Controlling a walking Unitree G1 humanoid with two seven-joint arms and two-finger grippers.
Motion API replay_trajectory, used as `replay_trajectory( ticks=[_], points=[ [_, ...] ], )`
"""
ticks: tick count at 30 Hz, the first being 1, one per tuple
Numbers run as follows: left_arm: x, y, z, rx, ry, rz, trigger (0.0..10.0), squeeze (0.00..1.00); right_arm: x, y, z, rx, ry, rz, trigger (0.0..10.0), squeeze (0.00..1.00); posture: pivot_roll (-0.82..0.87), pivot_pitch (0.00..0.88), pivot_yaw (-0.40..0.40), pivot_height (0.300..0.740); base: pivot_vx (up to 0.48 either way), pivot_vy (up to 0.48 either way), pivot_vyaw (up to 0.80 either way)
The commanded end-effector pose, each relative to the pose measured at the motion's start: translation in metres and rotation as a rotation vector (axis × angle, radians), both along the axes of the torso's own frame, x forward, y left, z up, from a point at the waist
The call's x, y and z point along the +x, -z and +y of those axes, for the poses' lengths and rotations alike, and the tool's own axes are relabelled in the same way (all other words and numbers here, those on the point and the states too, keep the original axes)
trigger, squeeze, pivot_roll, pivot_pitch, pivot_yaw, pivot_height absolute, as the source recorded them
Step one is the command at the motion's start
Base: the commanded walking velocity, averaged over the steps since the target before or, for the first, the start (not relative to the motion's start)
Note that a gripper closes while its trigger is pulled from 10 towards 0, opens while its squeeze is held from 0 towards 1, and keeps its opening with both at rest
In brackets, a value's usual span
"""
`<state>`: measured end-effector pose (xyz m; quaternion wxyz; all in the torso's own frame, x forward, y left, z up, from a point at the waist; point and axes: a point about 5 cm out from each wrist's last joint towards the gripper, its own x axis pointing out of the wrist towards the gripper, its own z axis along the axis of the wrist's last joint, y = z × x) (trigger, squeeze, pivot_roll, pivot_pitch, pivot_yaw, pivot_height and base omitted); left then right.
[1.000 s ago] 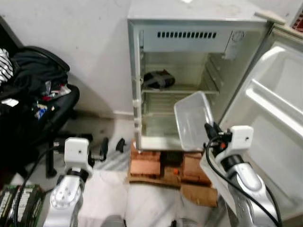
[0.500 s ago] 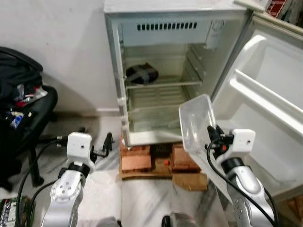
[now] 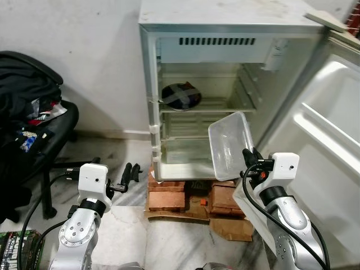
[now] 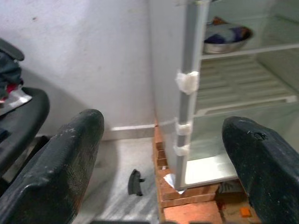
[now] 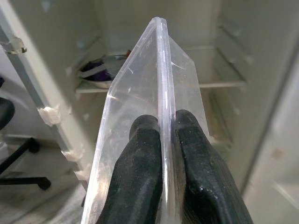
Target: Restocking fridge
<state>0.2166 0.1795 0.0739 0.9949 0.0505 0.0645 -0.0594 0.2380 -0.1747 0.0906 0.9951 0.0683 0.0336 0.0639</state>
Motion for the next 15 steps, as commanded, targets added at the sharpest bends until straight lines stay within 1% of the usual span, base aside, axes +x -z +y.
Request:
replay_trajectory(
  ticks=[1,7,12,15],
  points=[
    [-0.001,-0.002,-0.001,0.001,0.009,-0.008,10.0,0.00,0.001,-0.001,0.000,0.001,-0.008,-0.001,10.0,0.00,0.01,0.056,-0.029,0.740,0.345,0.000,0.00],
    [-0.002,-0.002,-0.001,0.001,0.003,-0.007,10.0,0.00,0.000,-0.001,0.001,0.002,-0.014,-0.001,10.0,0.00,0.02,0.055,-0.033,0.740,0.346,0.000,0.00],
    [-0.009,0.000,0.003,0.005,-0.014,0.004,10.0,0.00,-0.009,0.002,-0.005,-0.012,-0.014,0.019,10.0,0.00,0.02,0.059,-0.041,0.740,0.348,0.000,0.00],
    [-0.010,0.000,0.004,0.004,-0.018,0.006,10.0,0.00,-0.010,0.003,-0.008,-0.015,-0.011,0.026,10.0,0.00,0.02,0.061,-0.041,0.740,0.347,0.000,0.00]
  ],
)
